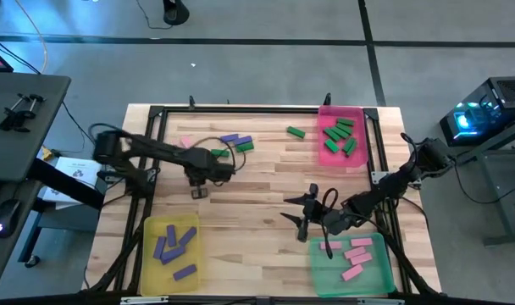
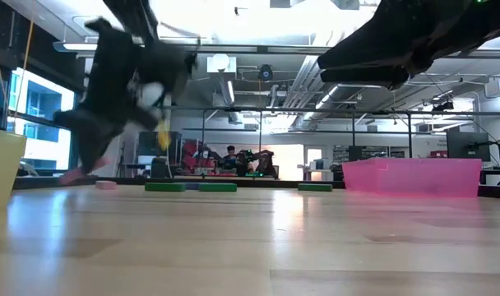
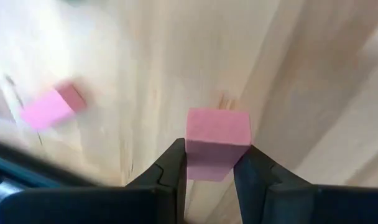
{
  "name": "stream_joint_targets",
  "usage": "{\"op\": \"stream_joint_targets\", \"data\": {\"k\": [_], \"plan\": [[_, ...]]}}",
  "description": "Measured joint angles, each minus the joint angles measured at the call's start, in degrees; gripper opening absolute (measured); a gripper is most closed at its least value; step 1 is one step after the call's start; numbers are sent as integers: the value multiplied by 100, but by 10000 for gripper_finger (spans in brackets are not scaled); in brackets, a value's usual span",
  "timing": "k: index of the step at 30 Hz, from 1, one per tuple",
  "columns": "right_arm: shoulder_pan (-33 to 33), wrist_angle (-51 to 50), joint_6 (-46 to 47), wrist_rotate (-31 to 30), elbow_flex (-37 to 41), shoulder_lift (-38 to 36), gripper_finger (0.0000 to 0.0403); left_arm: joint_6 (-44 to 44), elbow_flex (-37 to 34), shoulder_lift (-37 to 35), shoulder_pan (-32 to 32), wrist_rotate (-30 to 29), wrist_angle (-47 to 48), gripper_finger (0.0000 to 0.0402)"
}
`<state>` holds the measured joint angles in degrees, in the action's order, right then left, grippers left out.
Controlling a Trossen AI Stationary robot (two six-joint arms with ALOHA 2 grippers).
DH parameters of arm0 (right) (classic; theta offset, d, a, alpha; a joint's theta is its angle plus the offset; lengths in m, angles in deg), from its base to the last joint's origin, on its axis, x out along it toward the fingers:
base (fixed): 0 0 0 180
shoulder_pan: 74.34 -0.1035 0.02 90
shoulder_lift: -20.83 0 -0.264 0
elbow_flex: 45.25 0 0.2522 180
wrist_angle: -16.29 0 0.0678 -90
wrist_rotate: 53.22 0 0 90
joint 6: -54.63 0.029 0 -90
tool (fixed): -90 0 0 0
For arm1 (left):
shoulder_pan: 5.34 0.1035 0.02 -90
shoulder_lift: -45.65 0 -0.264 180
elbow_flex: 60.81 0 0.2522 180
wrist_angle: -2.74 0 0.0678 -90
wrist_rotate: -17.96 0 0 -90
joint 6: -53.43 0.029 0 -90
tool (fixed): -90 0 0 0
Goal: Sort blocks
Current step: Put the pink block into the green bin
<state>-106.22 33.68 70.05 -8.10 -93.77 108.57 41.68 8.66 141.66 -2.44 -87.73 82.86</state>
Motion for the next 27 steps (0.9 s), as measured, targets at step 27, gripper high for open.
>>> {"op": "stream_joint_targets", "data": {"k": [27], "plan": [[571,610,-228,1371,-19,2,193,793,224,-712,-2297,58,-7881,73]]}}
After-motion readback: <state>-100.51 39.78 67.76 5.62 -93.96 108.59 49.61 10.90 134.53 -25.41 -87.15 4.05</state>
